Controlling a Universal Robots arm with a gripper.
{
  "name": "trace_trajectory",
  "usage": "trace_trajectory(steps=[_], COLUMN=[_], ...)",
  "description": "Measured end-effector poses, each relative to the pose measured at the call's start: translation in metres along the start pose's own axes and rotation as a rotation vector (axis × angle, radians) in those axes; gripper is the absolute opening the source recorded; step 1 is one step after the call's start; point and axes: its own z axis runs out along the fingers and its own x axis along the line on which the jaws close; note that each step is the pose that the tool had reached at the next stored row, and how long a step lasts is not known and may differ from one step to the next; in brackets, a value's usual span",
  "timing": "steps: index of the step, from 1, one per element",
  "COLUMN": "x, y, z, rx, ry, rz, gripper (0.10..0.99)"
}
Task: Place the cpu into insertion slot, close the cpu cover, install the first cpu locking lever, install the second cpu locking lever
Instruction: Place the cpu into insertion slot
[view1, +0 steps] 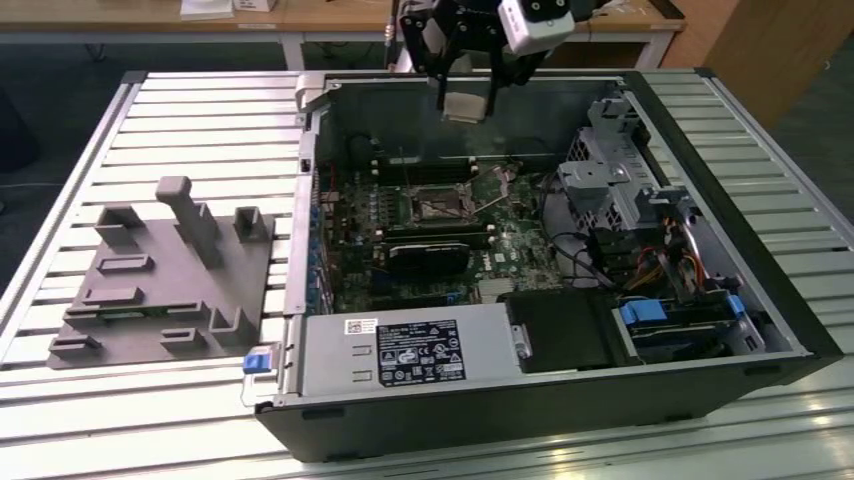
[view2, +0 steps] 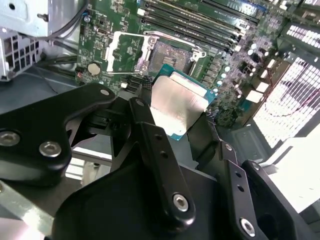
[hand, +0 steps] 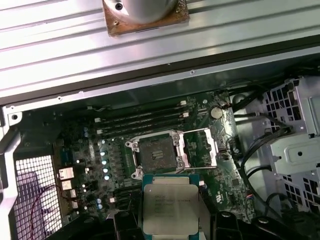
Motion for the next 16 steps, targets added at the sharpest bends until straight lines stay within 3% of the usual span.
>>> trace_trajectory(steps=[16], x=[0.0001], y=[-0.0002], z=[0.0021], rx=[-0.004], ry=[-0.0192], rz=[0.214], gripper=[0.533])
